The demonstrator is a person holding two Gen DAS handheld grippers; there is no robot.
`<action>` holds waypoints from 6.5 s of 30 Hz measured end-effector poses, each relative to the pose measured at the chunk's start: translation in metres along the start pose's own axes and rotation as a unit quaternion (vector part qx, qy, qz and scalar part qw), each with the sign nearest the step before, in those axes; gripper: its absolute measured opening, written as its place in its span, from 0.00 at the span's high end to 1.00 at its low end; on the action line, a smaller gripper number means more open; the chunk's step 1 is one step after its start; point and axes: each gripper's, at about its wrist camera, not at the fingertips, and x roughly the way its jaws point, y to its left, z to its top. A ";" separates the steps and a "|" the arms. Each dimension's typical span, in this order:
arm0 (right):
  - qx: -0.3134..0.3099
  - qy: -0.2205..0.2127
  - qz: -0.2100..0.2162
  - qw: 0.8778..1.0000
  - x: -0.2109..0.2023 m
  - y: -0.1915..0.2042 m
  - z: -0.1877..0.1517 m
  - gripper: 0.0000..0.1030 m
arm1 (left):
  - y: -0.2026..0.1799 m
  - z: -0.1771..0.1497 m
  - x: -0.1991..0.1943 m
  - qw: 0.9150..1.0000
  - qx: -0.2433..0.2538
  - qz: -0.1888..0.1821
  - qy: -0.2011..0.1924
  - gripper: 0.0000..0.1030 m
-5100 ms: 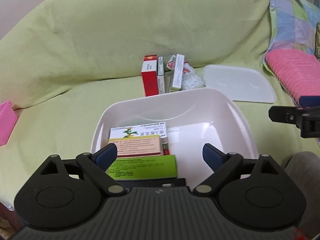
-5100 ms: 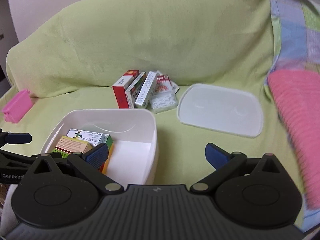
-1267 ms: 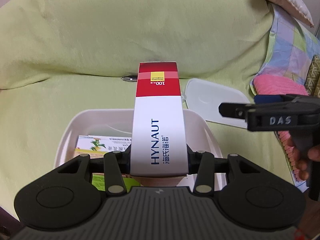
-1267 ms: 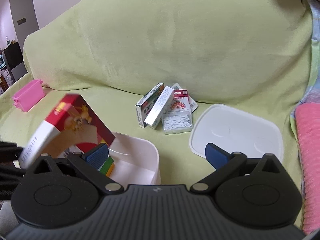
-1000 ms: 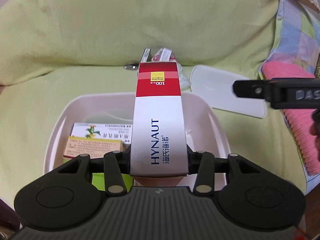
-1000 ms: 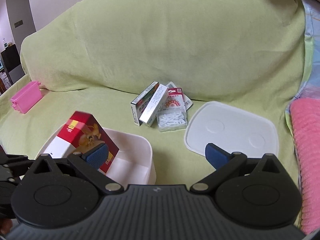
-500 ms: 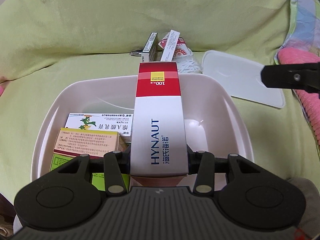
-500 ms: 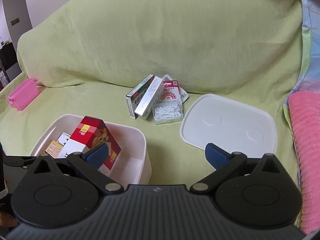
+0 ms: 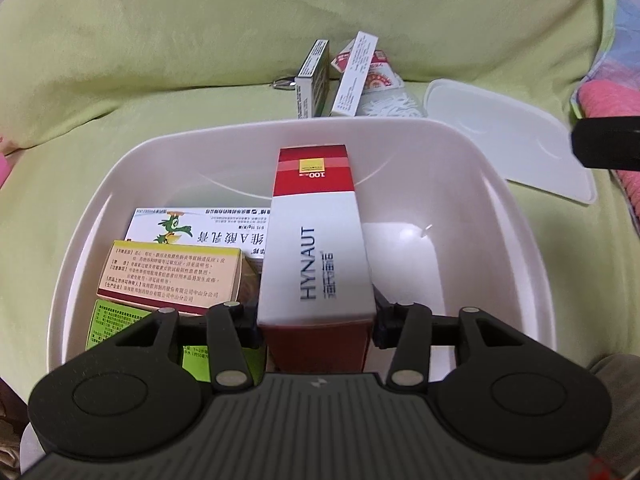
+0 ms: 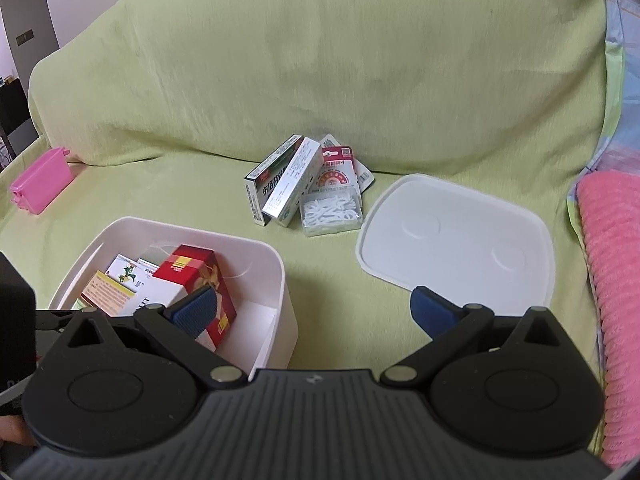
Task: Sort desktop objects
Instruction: 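Open the left gripper to release the HYNAUT box in the bin, then raise the left gripper up out of the bin, then close the left gripper on the upright green-and-orange medicine box, then carry the green-and-orange box with the left gripper over the white bin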
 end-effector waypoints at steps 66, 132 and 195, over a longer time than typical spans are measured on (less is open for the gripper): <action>0.016 0.024 0.007 1.000 0.004 0.002 -0.026 0.01 | 0.020 -0.022 -0.029 0.998 0.006 -0.054 0.032 0.48; -0.108 0.049 0.087 0.989 0.117 -0.042 0.060 0.01 | 0.062 0.098 -0.003 0.996 0.068 -0.046 -0.021 0.30; -0.061 0.026 0.087 0.994 0.109 -0.050 0.075 0.01 | 0.084 0.188 0.031 0.993 0.020 -0.093 -0.065 0.80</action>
